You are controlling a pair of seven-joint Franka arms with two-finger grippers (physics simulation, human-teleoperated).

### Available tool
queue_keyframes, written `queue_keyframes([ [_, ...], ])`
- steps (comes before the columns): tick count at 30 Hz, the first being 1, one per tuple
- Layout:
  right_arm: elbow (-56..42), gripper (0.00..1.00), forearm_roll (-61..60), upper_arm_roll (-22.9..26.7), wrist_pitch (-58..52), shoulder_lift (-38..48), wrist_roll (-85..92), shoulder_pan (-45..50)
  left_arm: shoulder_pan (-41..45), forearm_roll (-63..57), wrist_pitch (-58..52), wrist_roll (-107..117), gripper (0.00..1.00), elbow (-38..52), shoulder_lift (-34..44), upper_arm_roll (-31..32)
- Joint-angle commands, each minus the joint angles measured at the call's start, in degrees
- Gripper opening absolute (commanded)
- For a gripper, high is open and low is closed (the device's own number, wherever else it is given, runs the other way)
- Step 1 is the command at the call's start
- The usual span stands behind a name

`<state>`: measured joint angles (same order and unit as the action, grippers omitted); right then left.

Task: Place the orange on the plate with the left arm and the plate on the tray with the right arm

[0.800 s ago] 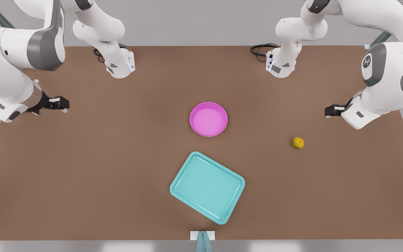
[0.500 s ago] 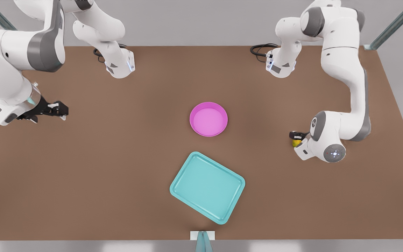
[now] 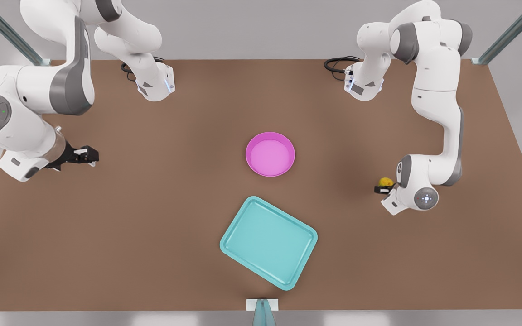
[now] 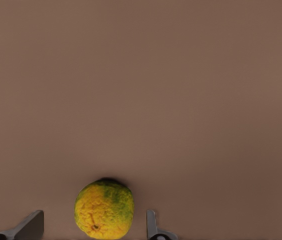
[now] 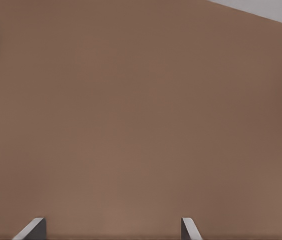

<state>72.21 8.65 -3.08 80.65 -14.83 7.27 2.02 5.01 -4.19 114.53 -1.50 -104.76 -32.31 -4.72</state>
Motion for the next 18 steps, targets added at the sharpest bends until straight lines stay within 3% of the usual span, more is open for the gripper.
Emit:
queue_keyframes([
  [1, 0.04, 1.00, -0.04, 0.00, -0.31, -0.20, 0.11, 0.00, 0.00, -0.03, 5.09, 0.18, 1.00, -2.29, 0.67, -0.21],
  [17, 0.04, 1.00, -0.04, -0.09, -0.93, -1.08, 0.20, 0.00, 0.00, -0.03, 7.46, 0.18, 1.00, -4.22, -2.58, -0.29],
  [18, 0.04, 1.00, -0.04, 0.00, -0.93, -1.17, 0.20, -0.09, 0.00, -0.03, 7.99, 0.18, 0.96, -4.93, -2.58, -0.38],
])
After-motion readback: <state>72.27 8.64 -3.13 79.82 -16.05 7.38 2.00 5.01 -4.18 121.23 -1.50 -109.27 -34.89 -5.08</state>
